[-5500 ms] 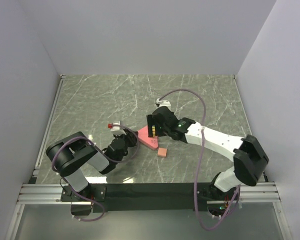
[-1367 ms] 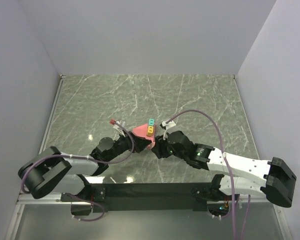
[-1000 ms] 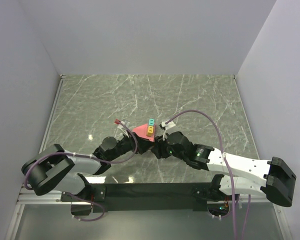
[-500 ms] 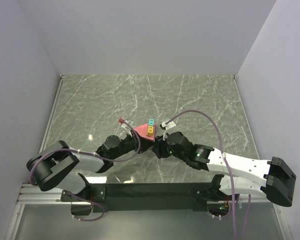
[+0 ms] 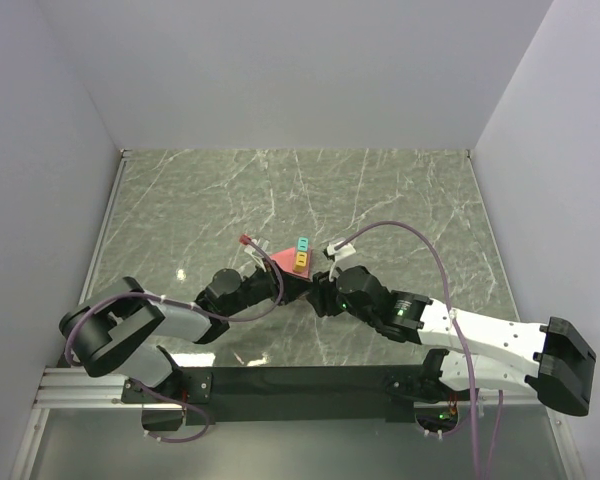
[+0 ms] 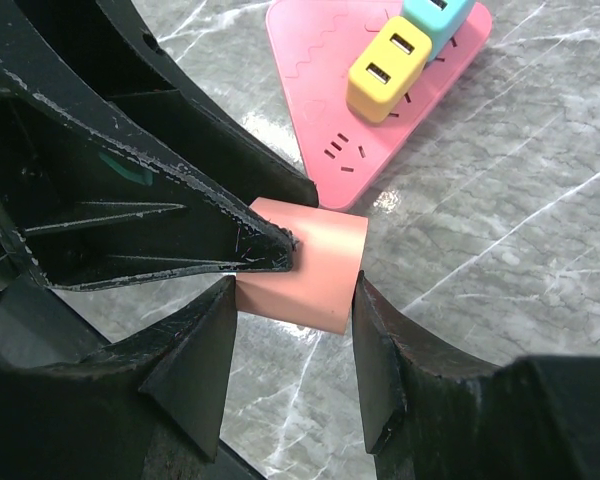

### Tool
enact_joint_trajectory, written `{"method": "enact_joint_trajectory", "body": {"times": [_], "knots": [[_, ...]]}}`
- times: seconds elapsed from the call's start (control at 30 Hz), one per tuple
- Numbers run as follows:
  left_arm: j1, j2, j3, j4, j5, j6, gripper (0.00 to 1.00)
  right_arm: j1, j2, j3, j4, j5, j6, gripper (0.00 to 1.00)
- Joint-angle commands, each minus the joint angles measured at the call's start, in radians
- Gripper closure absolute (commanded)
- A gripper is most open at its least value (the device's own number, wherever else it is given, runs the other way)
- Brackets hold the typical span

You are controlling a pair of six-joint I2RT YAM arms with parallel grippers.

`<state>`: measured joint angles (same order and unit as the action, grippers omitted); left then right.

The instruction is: Insert the plug

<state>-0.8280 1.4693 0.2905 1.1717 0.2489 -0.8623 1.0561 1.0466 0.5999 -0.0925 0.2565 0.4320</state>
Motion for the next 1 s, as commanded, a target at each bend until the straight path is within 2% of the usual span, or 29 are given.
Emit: {"method": "enact_joint_trajectory", "body": {"times": [0.0,0.1,0.13,0.2,0.3,0.4,0.47,0.63,0.97], "knots": [[-0.01,-0.024,0.018,0.042,0.089,-0.011,1.0,0.001,-0.019,0.011,0.091,0.056,-0.013,0.85],[-0.01,-0.059,0.007,0.034,0.079,-0.004,1.0,-0.002,-0.008,0.014,0.117,0.041,-0.016,0.75],[-0.008,-0.069,0.001,0.025,0.073,0.0,1.0,-0.001,-0.004,0.012,0.123,0.033,-0.016,0.69],[-0.003,-0.096,-0.007,0.022,0.069,0.002,1.0,-0.001,-0.003,0.009,0.134,0.023,-0.019,0.64],[0.01,-0.132,-0.027,0.016,0.063,-0.004,1.0,-0.002,-0.003,0.006,0.145,0.01,-0.029,0.49],[0.027,-0.162,-0.039,-0.01,0.04,-0.003,1.0,-0.004,0.004,0.009,0.143,0.012,-0.035,0.39],[0.043,-0.176,-0.05,-0.014,0.029,-0.003,1.0,-0.002,0.007,0.012,0.142,0.006,-0.038,0.24],[0.087,-0.176,-0.066,-0.001,0.029,-0.017,1.0,-0.005,0.001,-0.003,0.151,-0.006,-0.042,0.1],[0.156,-0.194,-0.086,-0.029,0.017,-0.015,1.0,-0.034,-0.074,-0.052,0.152,-0.046,-0.049,0.07]]}}
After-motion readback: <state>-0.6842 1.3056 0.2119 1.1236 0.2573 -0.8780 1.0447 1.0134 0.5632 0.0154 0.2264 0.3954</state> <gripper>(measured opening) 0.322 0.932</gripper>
